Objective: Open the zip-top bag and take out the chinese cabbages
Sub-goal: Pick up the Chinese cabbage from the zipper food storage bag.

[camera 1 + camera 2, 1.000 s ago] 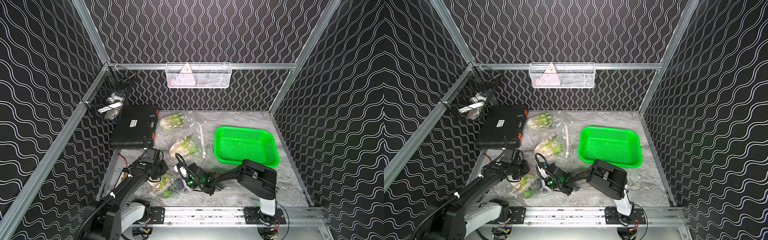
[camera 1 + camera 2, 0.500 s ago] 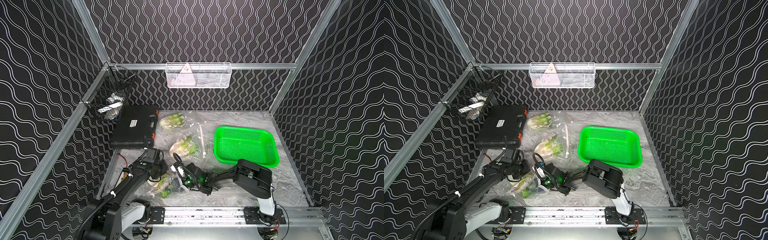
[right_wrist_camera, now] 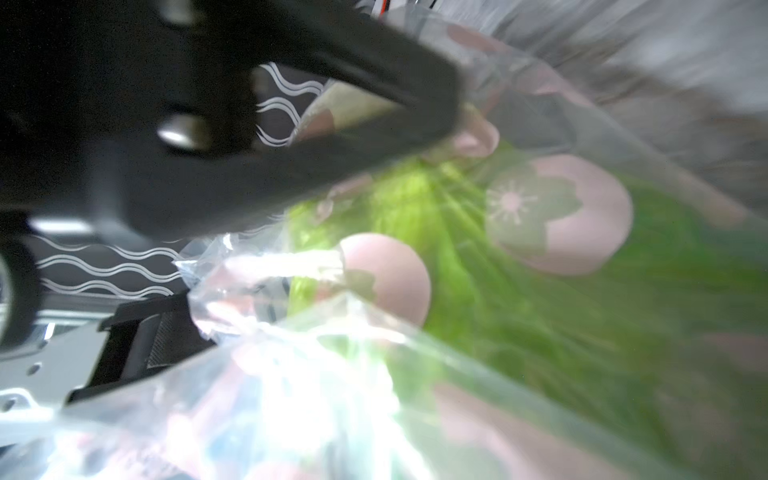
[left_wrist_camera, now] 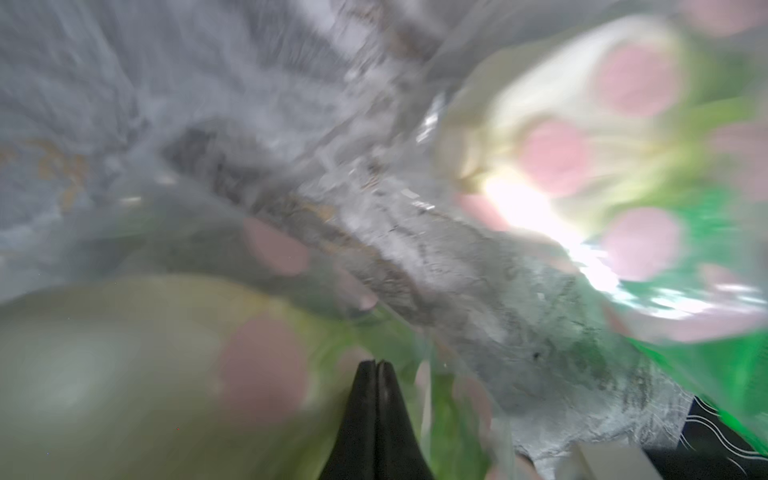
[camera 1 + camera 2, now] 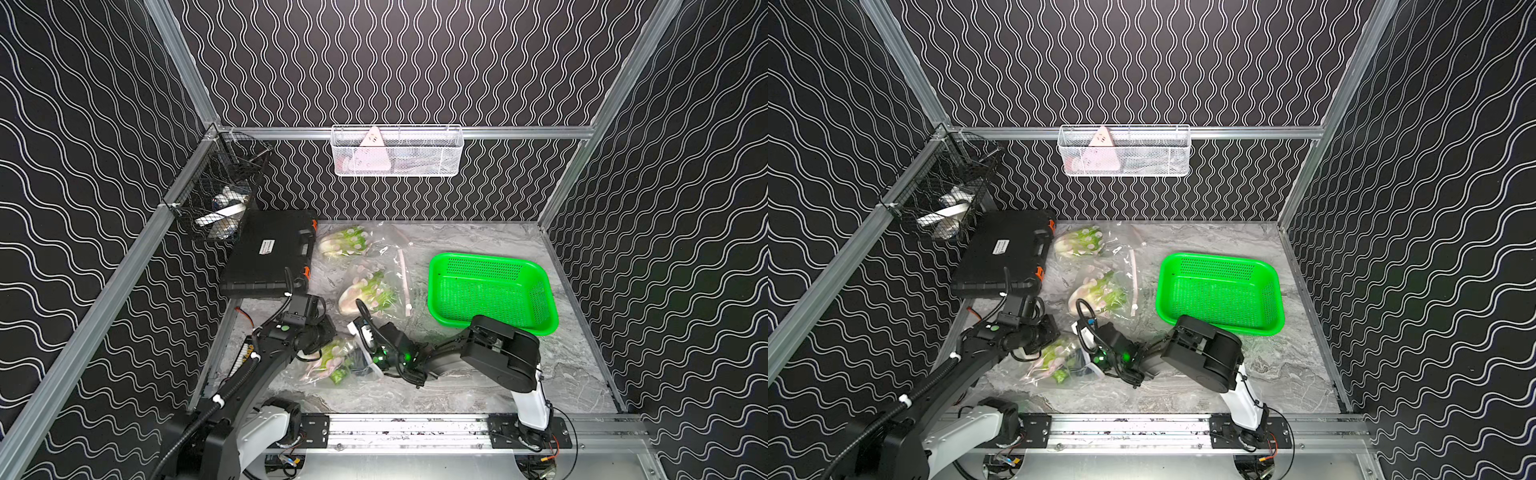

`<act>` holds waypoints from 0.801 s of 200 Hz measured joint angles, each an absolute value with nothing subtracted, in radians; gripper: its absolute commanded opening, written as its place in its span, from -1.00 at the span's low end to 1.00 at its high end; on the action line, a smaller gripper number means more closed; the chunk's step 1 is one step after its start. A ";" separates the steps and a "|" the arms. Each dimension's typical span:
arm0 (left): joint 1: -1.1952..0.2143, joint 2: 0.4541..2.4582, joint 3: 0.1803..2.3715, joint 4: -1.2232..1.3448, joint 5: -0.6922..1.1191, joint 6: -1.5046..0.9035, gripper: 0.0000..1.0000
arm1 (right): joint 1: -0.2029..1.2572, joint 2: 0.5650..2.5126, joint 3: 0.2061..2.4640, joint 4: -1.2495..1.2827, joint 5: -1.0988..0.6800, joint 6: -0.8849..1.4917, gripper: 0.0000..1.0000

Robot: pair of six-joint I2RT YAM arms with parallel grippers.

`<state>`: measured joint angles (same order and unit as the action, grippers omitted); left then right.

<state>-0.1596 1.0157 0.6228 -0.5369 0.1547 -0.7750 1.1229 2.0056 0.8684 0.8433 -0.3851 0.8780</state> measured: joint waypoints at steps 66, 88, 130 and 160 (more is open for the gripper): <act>-0.159 0.990 0.897 -0.703 0.075 -0.678 0.98 | 1.037 1.657 0.824 0.590 -0.402 0.730 -1.00; -0.157 0.986 0.923 -0.718 0.107 -0.678 0.98 | 0.991 1.597 0.825 0.497 -0.416 0.690 -1.00; -0.156 0.952 0.923 -0.727 0.227 -0.706 0.98 | 0.940 1.515 0.808 0.358 -0.465 0.642 -1.00; -0.155 0.934 0.938 -0.762 0.287 -0.706 0.98 | 0.908 1.473 0.791 0.303 -0.470 0.630 -1.00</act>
<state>-0.1547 0.9344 0.9382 -0.7616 0.2874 -0.7059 0.9077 1.4734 0.7914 0.3031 -0.4702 0.6300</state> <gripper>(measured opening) 0.990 0.077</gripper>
